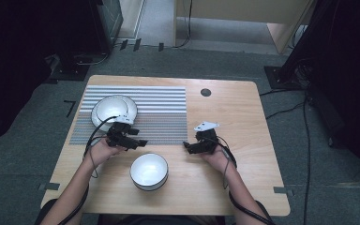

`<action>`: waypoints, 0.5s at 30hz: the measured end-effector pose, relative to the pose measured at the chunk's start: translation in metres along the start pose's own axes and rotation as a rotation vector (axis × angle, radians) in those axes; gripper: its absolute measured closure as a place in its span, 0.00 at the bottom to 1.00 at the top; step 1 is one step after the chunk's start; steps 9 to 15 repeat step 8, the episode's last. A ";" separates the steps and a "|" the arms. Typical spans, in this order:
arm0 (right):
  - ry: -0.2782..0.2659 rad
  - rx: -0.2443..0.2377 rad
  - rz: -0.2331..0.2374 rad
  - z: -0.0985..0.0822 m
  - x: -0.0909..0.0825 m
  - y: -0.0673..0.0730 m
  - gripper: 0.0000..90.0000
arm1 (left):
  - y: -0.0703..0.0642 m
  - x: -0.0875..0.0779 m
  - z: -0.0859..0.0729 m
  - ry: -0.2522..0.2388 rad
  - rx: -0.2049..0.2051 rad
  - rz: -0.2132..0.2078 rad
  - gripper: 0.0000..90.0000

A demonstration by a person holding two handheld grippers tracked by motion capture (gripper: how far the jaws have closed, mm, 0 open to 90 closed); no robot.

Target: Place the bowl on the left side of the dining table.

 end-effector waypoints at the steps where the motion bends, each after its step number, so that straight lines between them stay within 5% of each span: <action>1: 0.000 0.000 0.000 0.000 0.000 0.000 0.15 | 0.000 0.001 -0.001 0.004 0.002 0.005 0.31; 15: 0.000 0.000 0.000 0.000 0.000 0.000 0.15 | 0.004 0.004 -0.006 0.023 -0.012 0.010 0.31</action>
Point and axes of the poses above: each handheld gripper's, and its own axes: x roughly forward along the jaws, z roughly out of its top, y roughly to its left, the point moved 3 cm from there along x, roughly forward along the jaws, and after that the axes turned 2 degrees about -y, right-handed, at the moved point
